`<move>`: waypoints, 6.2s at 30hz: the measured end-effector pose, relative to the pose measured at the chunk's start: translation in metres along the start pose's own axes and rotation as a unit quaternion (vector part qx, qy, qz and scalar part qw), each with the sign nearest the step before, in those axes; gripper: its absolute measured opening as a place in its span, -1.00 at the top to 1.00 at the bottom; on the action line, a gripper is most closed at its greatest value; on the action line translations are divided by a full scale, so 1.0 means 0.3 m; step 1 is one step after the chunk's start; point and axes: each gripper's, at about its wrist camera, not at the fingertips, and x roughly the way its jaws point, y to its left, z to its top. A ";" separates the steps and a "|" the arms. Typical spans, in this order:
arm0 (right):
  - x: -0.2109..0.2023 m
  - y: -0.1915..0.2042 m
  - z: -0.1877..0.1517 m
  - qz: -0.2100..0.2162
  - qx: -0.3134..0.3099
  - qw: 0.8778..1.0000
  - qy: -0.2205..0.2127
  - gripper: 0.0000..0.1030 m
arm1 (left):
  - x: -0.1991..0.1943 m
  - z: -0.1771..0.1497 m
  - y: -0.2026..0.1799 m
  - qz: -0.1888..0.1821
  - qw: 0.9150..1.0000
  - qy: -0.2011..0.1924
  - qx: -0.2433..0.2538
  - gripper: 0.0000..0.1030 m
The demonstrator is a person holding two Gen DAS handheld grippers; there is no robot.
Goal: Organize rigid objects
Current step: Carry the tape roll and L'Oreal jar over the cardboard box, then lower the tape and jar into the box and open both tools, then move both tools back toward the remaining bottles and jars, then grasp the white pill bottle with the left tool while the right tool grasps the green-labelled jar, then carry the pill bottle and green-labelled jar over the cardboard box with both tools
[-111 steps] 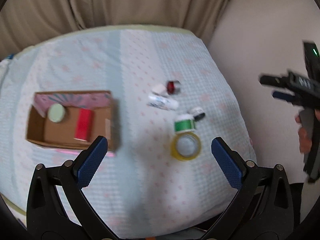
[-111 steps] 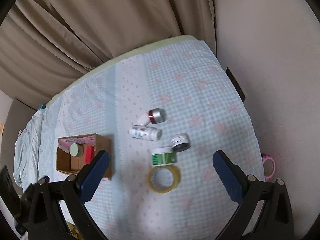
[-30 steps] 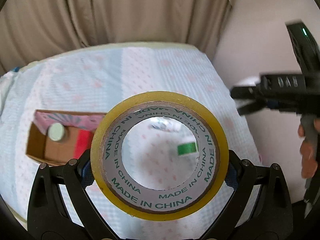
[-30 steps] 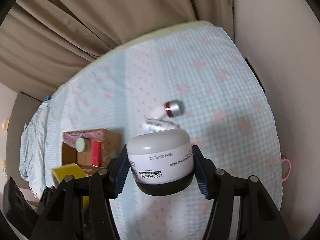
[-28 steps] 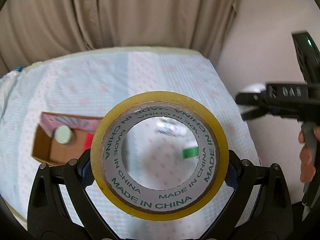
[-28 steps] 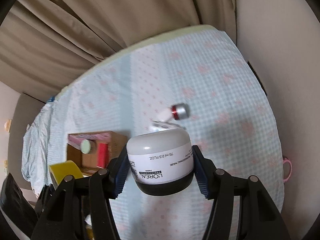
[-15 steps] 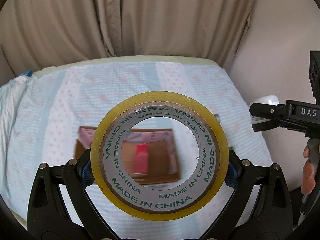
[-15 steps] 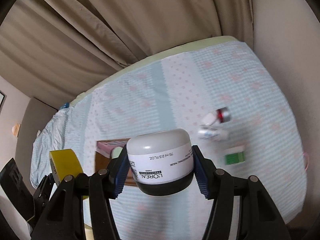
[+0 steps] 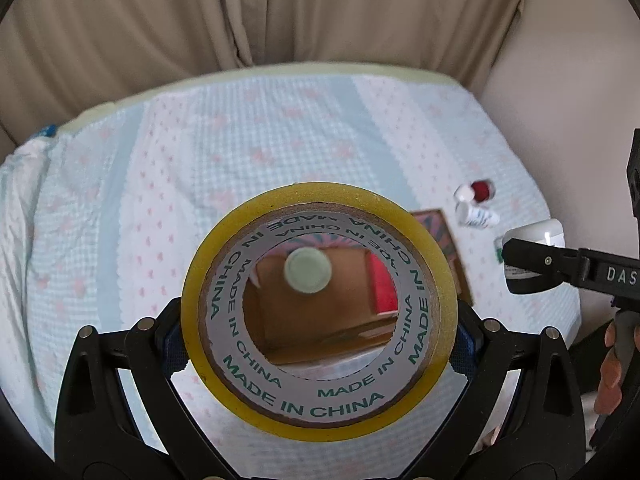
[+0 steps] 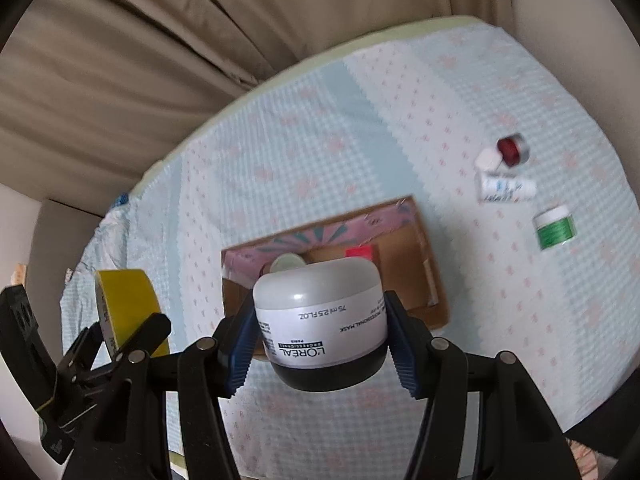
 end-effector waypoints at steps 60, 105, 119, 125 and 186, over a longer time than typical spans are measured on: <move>0.312 -0.209 -0.031 -0.015 0.079 0.996 0.040 -1.00 | 0.350 -0.147 -0.055 0.011 0.987 0.133 0.089 -1.00; -0.386 -0.794 0.009 -0.134 -0.063 0.987 -0.061 -1.00 | 0.116 0.082 -0.975 -0.016 0.986 -0.032 0.163 -1.00; -0.111 -1.027 0.146 -0.113 -0.057 0.991 -0.038 -1.00 | 0.695 0.268 -1.266 -0.044 0.912 0.082 0.400 -1.00; 0.047 -1.082 0.143 -0.116 -0.040 0.992 -0.019 -1.00 | 0.916 0.239 -1.323 -0.068 0.846 0.117 0.515 -0.95; -0.202 -0.950 0.142 -0.080 -0.062 0.991 -0.091 -0.32 | 0.486 0.238 -1.107 -0.072 0.949 0.083 0.294 0.02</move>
